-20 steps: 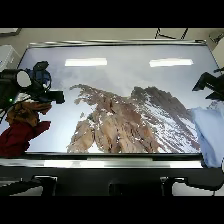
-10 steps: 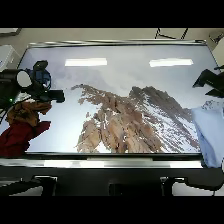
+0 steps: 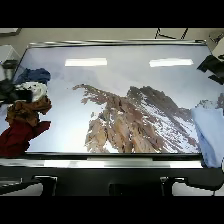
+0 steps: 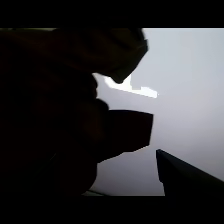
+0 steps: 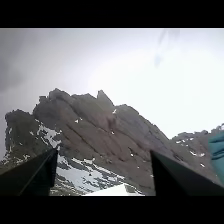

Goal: Fold the clothes and pants, and hang the long-sleeved shirts on hangers.

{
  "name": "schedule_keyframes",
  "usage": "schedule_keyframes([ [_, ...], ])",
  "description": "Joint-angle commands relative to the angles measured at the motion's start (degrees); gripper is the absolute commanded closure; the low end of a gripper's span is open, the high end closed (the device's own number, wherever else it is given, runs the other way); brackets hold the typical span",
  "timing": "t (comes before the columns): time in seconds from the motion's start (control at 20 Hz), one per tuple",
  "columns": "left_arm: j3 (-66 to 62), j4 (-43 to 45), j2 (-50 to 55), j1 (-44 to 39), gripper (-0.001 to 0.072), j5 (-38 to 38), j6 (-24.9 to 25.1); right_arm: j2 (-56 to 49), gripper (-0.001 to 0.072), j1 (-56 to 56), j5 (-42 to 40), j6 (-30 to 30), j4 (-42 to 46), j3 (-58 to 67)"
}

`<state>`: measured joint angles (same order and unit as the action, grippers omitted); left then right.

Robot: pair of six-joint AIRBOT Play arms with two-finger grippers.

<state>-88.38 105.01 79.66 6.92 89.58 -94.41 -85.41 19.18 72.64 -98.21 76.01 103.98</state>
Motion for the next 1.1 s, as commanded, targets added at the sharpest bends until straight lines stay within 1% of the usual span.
schedule_keyframes([
  [0.0, 5.0, -5.1, -3.3, 17.3, -0.0012, 7.3, -1.7, -0.7, 0.016, 0.0, -0.9, 1.4, -0.2, 0.0],
  [0.05, 10.4, -7.2, -6.1, 21.6, -0.0012, 3.1, -1.7, -1.1, 0.0159, 0.0, 1.2, 2.1, -0.2, 0.0],
  [0.15, 21.6, -9.1, -11.6, 28.5, -0.0012, -6.7, -1.5, -2.4, 0.0147, -0.1, 8.4, 2.1, -0.3, 0.0],
  [0.2, 25.8, -10.2, -13.1, 31.7, -0.0012, -10.8, -0.7, -3.2, 0.0136, -0.2, 12.5, 2.1, -0.6, 0.0],
  [0.25, 29.1, -12.1, -13.2, 34.8, -0.0013, -14.2, 1.0, -3.8, 0.0114, -0.5, 15.7, 2.2, -1.0, -0.1],
  [0.3, 31.2, -14.8, -12.5, 37.5, -0.0013, -17.1, 3.6, -4.4, 0.0065, -0.8, 18.3, 3.2, -1.6, -0.1],
  [0.4, 33.0, -19.4, -10.2, 40.3, -0.0013, -21.2, 7.6, -5.1, 0.0062, -1.3, 21.1, 3.5, -2.5, -0.2],
  [0.55, 33.4, -21.2, -5.6, 40.2, -0.0013, -22.9, 9.8, -5.1, 0.0062, -3.0, 22.0, 3.2, -3.6, -0.2],
  [0.65, 33.5, -25.6, -2.8, 40.0, -0.0013, -22.6, 13.4, -5.1, 0.0061, -4.4, 22.3, 2.4, -3.6, -0.2],
  [0.75, 33.5, -26.3, -1.7, 39.8, -0.0008, -22.1, 13.6, -5.1, 0.006, -6.3, 22.6, 2.4, -3.5, -0.2],
  [0.85, 33.5, -23.9, -1.5, 39.9, 0.0015, -21.9, 12.6, -5.1, 0.006, -8.0, 22.7, 2.4, -3.4, -0.2],
  [0.9, 33.5, -22.4, -1.4, 39.9, 0.028, -21.2, 12.0, -5.1, 0.006, -8.7, 22.9, 2.4, -3.4, -0.2],
  [0.95, 33.5, -22.3, -1.4, 39.9, 0.0532, -19.8, 12.7, -5.1, 0.006, -9.3, 23.2, 2.5, -3.4, -0.2],
  [1.0, 33.2, -22.6, -1.7, 39.9, 0.0668, -17.9, 14.0, -5.1, 0.006, -9.8, 23.5, 2.5, -3.3, -0.2],
  [1.05, 32.4, -22.8, -2.4, 39.8, 0.068, -15.9, 14.6, -5.1, 0.006, -10.2, 23.5, 2.5, -3.4, -0.2],
])
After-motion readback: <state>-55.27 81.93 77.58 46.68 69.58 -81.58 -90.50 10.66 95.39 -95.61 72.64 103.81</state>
